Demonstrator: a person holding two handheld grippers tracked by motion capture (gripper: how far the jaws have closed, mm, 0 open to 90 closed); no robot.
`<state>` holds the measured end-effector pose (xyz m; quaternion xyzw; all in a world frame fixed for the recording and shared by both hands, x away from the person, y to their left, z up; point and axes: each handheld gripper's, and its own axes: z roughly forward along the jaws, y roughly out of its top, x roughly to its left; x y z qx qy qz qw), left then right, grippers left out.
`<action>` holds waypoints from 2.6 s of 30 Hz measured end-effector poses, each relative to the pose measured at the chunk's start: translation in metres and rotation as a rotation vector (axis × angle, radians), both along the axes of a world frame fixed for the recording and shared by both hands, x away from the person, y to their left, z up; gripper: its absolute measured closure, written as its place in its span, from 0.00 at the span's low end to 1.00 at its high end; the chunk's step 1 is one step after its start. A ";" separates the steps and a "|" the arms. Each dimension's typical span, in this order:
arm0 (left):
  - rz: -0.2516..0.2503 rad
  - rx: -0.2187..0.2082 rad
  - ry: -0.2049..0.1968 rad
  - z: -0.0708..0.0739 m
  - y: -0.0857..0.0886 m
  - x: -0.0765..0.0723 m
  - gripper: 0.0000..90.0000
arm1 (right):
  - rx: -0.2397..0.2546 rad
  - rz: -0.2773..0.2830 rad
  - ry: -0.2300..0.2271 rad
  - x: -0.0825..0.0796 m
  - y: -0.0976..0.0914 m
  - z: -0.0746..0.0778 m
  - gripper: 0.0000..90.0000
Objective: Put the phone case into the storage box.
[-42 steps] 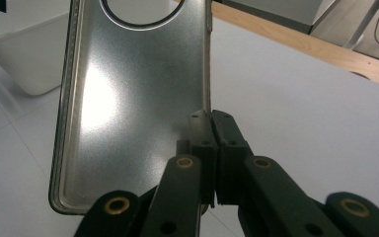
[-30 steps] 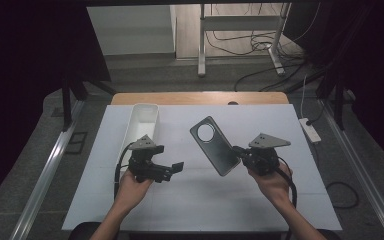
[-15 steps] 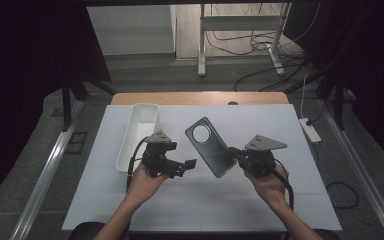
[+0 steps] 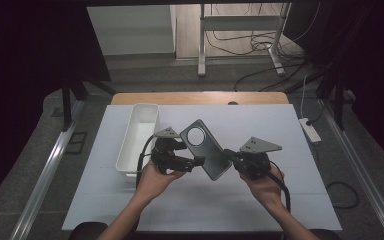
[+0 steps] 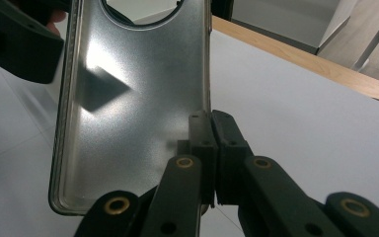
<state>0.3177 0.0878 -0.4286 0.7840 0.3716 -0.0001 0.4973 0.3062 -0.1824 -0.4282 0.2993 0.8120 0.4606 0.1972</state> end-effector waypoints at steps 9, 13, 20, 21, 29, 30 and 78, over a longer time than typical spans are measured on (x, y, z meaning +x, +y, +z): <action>-0.004 -0.008 0.024 0.000 -0.003 0.001 0.29 | 0.003 0.014 0.001 -0.001 0.004 -0.002 0.98; -0.003 -0.015 0.043 -0.002 -0.002 0.002 0.38 | 0.008 0.017 0.001 -0.002 0.006 -0.002 0.98; 0.005 -0.047 0.075 -0.005 0.000 0.002 0.54 | 0.007 0.029 0.001 -0.002 0.007 -0.003 0.98; 0.006 -0.059 0.080 -0.005 0.001 0.002 0.61 | 0.007 0.030 0.002 -0.002 0.008 -0.003 0.98; 0.019 -0.156 0.181 -0.011 0.010 0.006 0.88 | -0.019 0.046 -0.003 -0.004 0.013 -0.006 0.98; 0.019 -0.162 0.183 -0.011 0.010 0.006 0.88 | -0.024 0.046 -0.004 -0.004 0.015 -0.007 0.98; -0.129 0.016 0.033 0.000 0.018 0.001 0.93 | 0.040 0.171 0.213 0.010 0.001 -0.006 0.19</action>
